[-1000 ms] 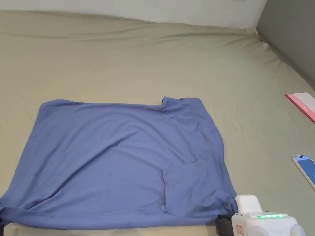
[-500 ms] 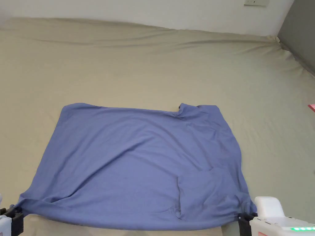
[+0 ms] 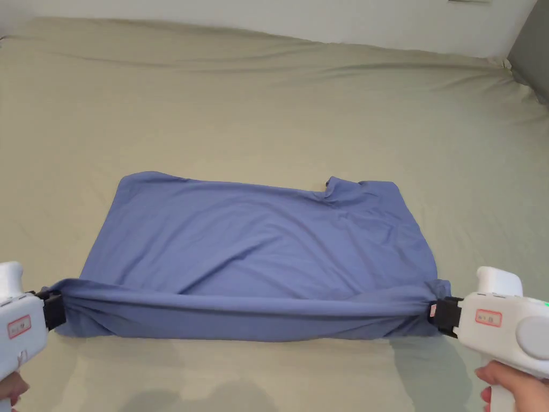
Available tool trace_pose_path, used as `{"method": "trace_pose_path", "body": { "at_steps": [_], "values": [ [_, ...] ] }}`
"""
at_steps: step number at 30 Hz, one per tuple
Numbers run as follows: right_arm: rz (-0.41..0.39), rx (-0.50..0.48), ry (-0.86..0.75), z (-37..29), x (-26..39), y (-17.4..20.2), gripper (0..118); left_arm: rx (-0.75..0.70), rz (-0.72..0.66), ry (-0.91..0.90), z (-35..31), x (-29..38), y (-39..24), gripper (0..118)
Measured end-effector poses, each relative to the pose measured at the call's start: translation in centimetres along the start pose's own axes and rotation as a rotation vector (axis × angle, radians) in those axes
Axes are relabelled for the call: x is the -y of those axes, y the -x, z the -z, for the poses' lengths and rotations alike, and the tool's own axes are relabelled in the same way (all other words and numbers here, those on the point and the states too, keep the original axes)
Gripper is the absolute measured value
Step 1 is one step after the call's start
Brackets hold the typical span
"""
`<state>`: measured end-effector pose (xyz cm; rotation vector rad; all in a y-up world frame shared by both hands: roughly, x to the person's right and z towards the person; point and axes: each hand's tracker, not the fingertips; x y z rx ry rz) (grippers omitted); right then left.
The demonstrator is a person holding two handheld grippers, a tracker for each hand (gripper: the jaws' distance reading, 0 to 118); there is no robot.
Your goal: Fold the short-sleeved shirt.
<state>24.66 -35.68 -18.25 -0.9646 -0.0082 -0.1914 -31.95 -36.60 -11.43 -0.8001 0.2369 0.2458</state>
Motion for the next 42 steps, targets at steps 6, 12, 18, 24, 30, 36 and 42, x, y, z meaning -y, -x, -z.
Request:
{"method": "trace_pose_path", "body": {
  "at_steps": [6,12,18,24,30,36,42],
  "values": [
    [0.052,0.042,0.083,5.1,-2.0,1.6,11,-0.032,0.048,0.052,5.3,-2.1,-1.1,4],
    [0.052,0.089,0.153,9.3,-2.7,2.2,11,-0.062,0.088,0.106,10.1,-3.4,-2.1,4],
    [0.089,0.106,0.138,10.4,-2.9,2.5,28,-0.054,0.13,0.122,12.6,-3.5,-3.1,11],
    [-0.092,0.193,-0.16,8.5,-5.1,2.5,117,-0.06,0.116,-0.032,9.7,-5.8,-3.6,105],
    [-0.18,0.083,-0.407,0.7,-7.4,4.7,114,0.024,0.072,-0.329,0.7,-8.7,-5.2,111],
    [-0.302,0.011,-0.624,-7.6,-5.9,9.6,105,0.038,0.197,-0.529,-7.1,-8.9,-9.0,108],
    [-0.422,0.053,-0.718,-10.2,-3.4,12.8,2,0.029,0.288,-0.597,-10.2,-7.3,-11.8,8]
  ]
}}
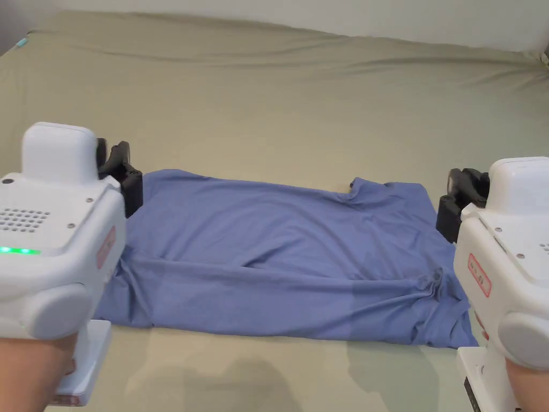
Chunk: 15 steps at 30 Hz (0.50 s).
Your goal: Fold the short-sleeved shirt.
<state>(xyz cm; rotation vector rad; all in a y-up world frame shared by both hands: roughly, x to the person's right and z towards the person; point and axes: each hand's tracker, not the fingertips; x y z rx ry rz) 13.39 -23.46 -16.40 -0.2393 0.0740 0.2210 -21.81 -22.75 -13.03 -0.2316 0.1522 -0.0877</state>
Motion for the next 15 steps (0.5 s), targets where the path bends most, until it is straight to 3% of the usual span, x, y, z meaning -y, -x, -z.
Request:
{"method": "trace_pose_path", "body": {
  "at_steps": [3,9,15],
  "values": [
    [-0.034,-0.025,-0.004,-0.5,0.4,0.6,0,-0.006,0.03,0.007,-0.4,0.4,-0.6,0],
    [-0.062,-0.051,0.027,-0.7,1.4,0.8,0,-0.024,0.057,0.09,0.6,2.4,0.3,0],
    [-0.049,-0.053,0.069,-1.0,2.2,0.2,0,0.013,0.016,0.522,5.5,9.9,3.8,0]
  ]
}}
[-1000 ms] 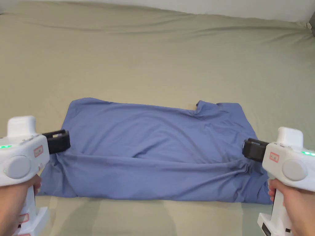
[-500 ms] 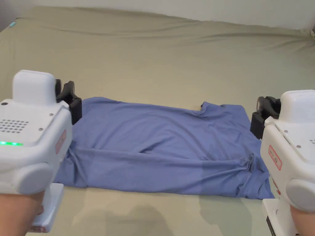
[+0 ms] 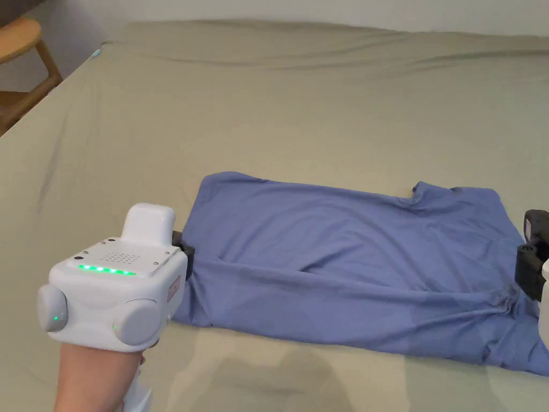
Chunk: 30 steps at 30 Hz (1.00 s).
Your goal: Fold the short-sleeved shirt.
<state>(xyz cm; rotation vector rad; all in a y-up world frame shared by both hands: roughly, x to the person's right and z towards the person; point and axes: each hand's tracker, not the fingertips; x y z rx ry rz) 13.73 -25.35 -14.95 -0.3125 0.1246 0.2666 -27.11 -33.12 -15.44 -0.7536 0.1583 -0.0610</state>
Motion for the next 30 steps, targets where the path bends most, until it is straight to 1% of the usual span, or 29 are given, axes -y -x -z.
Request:
{"method": "trace_pose_path", "body": {
  "at_steps": [2,3,4,5,6,7,8,9,13,14,15,16,17,18,19,20,22,23,26,28,29,30],
  "values": [
    [-0.008,0.007,0.022,0.2,0.5,-0.3,0,-0.035,0.004,0.134,3.2,2.2,0.8,0],
    [-0.01,0.01,0.031,0.3,0.8,-0.5,0,-0.052,-0.029,0.158,4.5,3.3,1.2,1],
    [-0.01,0.012,0.042,0.2,0.9,-0.6,0,-0.046,-0.059,0.193,5.8,4.3,1.9,13],
    [-0.01,0.014,0.051,0.2,1.1,-0.8,0,-0.041,-0.095,0.209,6.7,5.0,2.4,35],
    [-0.01,0.018,0.062,0.3,1.4,-1.0,0,-0.046,-0.134,0.252,7.9,5.7,3.1,66],
    [-0.011,0.022,0.072,0.3,1.7,-1.1,0,-0.037,-0.172,0.273,8.3,6.2,3.4,100],
    [-0.013,0.028,0.08,0.2,1.8,-1.3,0,-0.035,-0.199,0.268,8.9,6.5,3.7,110],
    [-0.017,0.035,0.09,0.3,2.0,-1.4,0,-0.05,-0.21,0.253,9.4,6.8,4.0,110],
    [-0.024,0.051,0.129,0.4,2.8,-2.1,0,-0.081,-0.183,0.284,11.4,6.9,4.1,110],
    [-0.025,0.054,0.135,0.5,2.9,-2.2,0,-0.078,-0.179,0.288,11.7,7.0,4.1,109],
    [-0.028,0.057,0.142,0.5,3.0,-2.3,0,-0.07,-0.182,0.28,11.5,7.0,3.9,105],
    [-0.031,0.06,0.149,0.5,3.1,-2.5,0,-0.067,-0.185,0.27,11.2,6.9,3.8,93],
    [-0.033,0.063,0.156,0.5,3.2,-2.5,0,-0.055,-0.186,0.259,11.0,6.7,3.5,77],
    [-0.033,0.068,0.164,0.6,3.3,-2.7,0,-0.021,-0.187,0.244,10.6,6.4,3.1,58],
    [-0.031,0.071,0.172,0.7,3.4,-2.8,0,-0.011,-0.174,0.23,10.0,6.2,2.5,26],
    [-0.028,0.074,0.183,0.8,3.6,-3.0,0,0.004,-0.14,0.222,9.7,6.0,1.8,5],
    [-0.018,0.085,0.204,1.3,3.8,-3.3,0,0.031,-0.077,0.216,9.7,5.6,0.4,5],
    [-0.009,0.093,0.216,1.6,4.0,-3.5,0,-0.01,-0.044,0.232,9.7,5.6,0.0,5],
    [0.021,0.111,0.303,3.1,5.4,-4.6,0,-0.006,-0.075,0.187,8.4,5.2,0.4,5],
    [0.052,0.106,0.405,4.7,7.1,-5.6,0,-0.013,-0.088,0.15,7.2,4.9,0.9,5],
    [0.084,0.105,0.436,5.5,8.1,-6.1,0,-0.016,-0.089,0.132,6.5,4.7,0.9,5],
    [0.12,0.092,0.491,6.4,9.3,-6.7,4,-0.015,-0.088,0.112,5.8,4.4,1.0,5]
  ]
}}
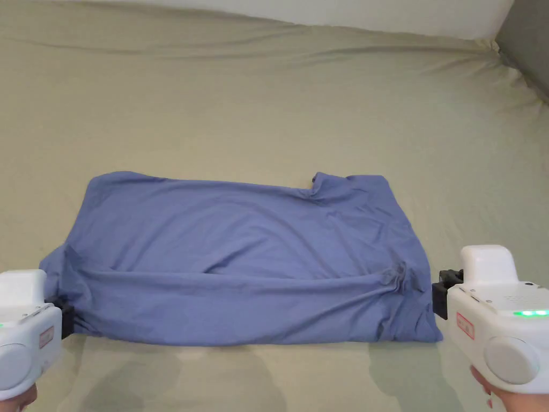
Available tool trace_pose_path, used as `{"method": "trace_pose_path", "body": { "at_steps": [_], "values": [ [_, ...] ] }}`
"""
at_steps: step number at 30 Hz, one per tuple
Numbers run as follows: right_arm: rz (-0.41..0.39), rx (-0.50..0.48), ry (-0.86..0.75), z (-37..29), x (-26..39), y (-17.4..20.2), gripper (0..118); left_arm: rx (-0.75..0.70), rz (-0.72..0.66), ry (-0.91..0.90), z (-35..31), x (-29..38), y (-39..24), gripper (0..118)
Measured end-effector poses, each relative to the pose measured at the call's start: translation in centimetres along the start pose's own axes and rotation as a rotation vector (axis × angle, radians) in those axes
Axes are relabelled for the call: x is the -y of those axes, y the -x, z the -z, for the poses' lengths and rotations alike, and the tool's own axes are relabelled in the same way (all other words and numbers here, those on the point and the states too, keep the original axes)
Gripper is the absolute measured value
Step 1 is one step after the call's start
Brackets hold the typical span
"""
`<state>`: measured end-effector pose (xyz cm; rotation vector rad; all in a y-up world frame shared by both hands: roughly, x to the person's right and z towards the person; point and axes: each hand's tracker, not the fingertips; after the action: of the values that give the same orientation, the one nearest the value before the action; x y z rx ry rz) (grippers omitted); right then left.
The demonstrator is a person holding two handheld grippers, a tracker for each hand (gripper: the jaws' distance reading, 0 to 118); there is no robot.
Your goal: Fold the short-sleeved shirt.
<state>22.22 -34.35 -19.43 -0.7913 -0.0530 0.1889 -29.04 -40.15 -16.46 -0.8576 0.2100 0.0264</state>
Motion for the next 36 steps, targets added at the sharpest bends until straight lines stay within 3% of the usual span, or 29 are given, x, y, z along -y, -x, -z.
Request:
{"method": "trace_pose_path", "body": {
  "at_steps": [4,7,10,13,14,15,17,18,20,21,25,36],
  "values": [
    [0.051,-0.033,0.228,6.2,2.5,-2.0,92,0.004,0.008,-0.054,-2.8,-0.5,-0.5,5],
    [0.075,-0.034,0.305,9.1,4.0,-2.1,108,-0.006,0.037,-0.076,-3.7,-0.8,-1.1,5],
    [0.111,-0.044,0.341,10.5,4.4,-1.7,108,-0.013,0.057,-0.078,-3.9,-0.9,-1.5,5],
    [0.134,-0.065,0.356,10.9,4.3,-1.3,99,-0.013,0.055,-0.071,-3.6,-1.0,-1.5,5],
    [0.141,-0.072,0.351,10.6,4.1,-1.2,89,-0.015,0.053,-0.069,-3.6,-1.0,-1.5,5],
    [0.14,-0.105,0.342,10.2,3.8,-1.0,71,-0.018,0.054,-0.066,-3.6,-0.9,-1.5,5],
    [0.12,-0.164,0.326,9.3,3.4,-0.5,9,-0.02,0.055,-0.061,-3.4,-0.9,-1.4,5],
    [0.077,-0.151,0.313,9.0,3.1,0.1,6,-0.021,0.056,-0.059,-3.4,-0.9,-1.3,5],
    [0.006,-0.109,0.318,8.8,3.0,0.9,6,-0.022,0.057,-0.058,-3.6,-0.9,-1.1,5],
    [0.009,-0.12,0.314,8.6,2.9,0.9,6,-0.021,0.055,-0.059,-3.5,-1.0,-0.6,5],
    [0.132,-0.143,0.262,6.7,2.2,-1.2,6,-0.017,0.032,-0.077,-4.8,-1.4,0.2,5],
    [0.161,-0.177,0.27,-1.8,3.7,-2.9,6,-0.003,0.052,0.014,-6.8,2.3,2.7,5]
  ]
}}
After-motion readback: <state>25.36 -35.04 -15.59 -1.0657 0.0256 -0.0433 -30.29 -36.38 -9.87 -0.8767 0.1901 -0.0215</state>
